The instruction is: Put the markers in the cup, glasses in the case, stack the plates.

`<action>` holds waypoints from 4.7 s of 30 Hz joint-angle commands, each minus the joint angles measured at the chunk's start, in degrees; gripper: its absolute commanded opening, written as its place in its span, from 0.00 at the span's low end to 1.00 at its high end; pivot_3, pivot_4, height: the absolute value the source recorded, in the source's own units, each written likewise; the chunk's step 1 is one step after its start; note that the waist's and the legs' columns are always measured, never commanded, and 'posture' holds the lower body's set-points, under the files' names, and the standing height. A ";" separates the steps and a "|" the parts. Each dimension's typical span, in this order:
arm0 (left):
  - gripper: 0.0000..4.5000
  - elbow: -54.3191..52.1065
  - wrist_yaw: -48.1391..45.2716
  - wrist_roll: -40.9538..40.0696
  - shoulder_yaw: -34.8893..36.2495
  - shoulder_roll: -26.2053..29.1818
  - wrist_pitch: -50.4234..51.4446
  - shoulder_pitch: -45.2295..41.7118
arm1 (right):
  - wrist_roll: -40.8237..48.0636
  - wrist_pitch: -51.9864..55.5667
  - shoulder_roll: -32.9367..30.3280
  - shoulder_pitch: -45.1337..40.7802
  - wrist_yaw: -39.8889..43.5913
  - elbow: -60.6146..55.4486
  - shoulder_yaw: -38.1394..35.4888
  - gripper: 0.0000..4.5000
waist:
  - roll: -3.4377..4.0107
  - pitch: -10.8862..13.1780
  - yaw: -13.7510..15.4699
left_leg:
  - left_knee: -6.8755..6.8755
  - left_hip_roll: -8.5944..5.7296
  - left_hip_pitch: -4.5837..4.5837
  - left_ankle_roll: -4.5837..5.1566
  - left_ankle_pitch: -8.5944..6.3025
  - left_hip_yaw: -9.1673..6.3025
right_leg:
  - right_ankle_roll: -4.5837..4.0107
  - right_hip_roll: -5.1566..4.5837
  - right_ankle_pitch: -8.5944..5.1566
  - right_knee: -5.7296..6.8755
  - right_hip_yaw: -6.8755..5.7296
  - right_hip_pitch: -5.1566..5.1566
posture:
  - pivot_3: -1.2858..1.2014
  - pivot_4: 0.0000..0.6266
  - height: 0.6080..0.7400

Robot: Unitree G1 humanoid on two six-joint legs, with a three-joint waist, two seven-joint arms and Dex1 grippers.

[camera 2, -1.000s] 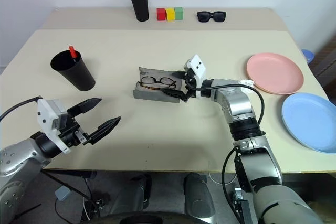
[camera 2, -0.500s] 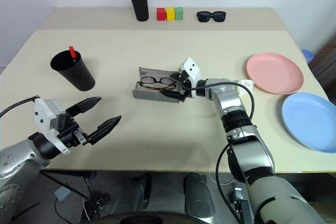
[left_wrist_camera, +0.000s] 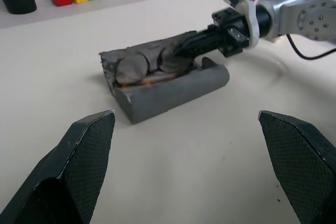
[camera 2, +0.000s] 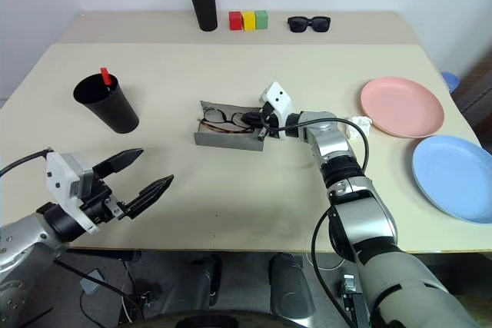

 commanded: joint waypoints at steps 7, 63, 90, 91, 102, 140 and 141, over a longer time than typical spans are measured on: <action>1.00 0.41 -2.39 1.78 -0.01 -0.67 -3.14 0.11 | 0.01 -2.17 -0.73 -0.20 -1.63 -1.87 -1.95 0.01 | 0.00 0.00 0.02 | 0.00 0.00 0.00 0.00 0.00 0.00 | 0.00 0.00 0.00 0.00 0.00 0.00 | 0.52 0.24 1.00; 1.00 6.69 -3.52 3.67 -4.45 -0.67 -2.66 -9.83 | -51.86 -41.69 -20.72 14.78 -86.01 8.20 11.04 0.01 | -0.10 -0.06 0.16 | 0.04 -0.05 0.07 -0.02 0.02 0.05 | -0.04 -0.01 -0.01 0.00 0.13 0.14 | 0.52 0.24 1.00; 1.00 10.86 -5.59 5.93 -7.49 -1.94 -4.34 -13.38 | -13.39 -28.21 -17.79 12.61 -48.54 0.71 -6.70 0.99 | -0.24 -0.14 -0.61 | 0.05 -0.02 0.27 -0.01 0.02 0.01 | -0.02 0.02 -0.01 -0.01 0.12 0.35 | 0.52 0.24 1.00; 1.00 10.89 -5.55 5.96 -7.59 -1.94 -4.30 -13.63 | -13.53 -28.01 -17.69 9.40 -48.38 2.81 -6.99 0.99 | -0.19 -0.11 -0.64 | 0.05 -0.02 0.27 -0.01 0.02 0.02 | -0.02 0.02 -0.01 -0.01 0.12 0.35 | 0.52 0.24 1.00; 1.00 8.20 -3.52 5.13 -7.57 -1.93 -3.15 -13.50 | -22.82 -31.41 -17.77 -5.16 -54.41 14.74 -2.04 0.99 | -0.16 -0.09 -0.67 | -0.03 -0.06 0.07 0.00 0.02 0.02 | 0.10 -0.02 0.06 -0.06 0.11 0.15 | 0.52 0.24 1.00; 1.00 4.96 -1.85 3.92 -6.05 -2.26 -2.50 -9.02 | -29.04 -31.85 -17.11 -6.74 -49.93 22.80 3.83 0.99 | -0.15 -0.09 -1.26 | -0.01 -0.06 0.09 -0.01 0.02 0.02 | 0.13 -0.01 0.08 0.00 0.12 0.13 | 0.52 0.24 1.00; 1.00 4.96 -1.85 3.99 -6.16 -2.32 -2.54 -9.04 | -28.28 -31.62 -17.04 -6.53 -48.45 22.63 3.45 0.99 | -0.15 -0.09 -1.26 | -0.01 -0.06 0.09 -0.01 0.02 0.02 | 0.13 -0.01 0.08 0.00 0.12 0.14 | 0.52 0.24 1.00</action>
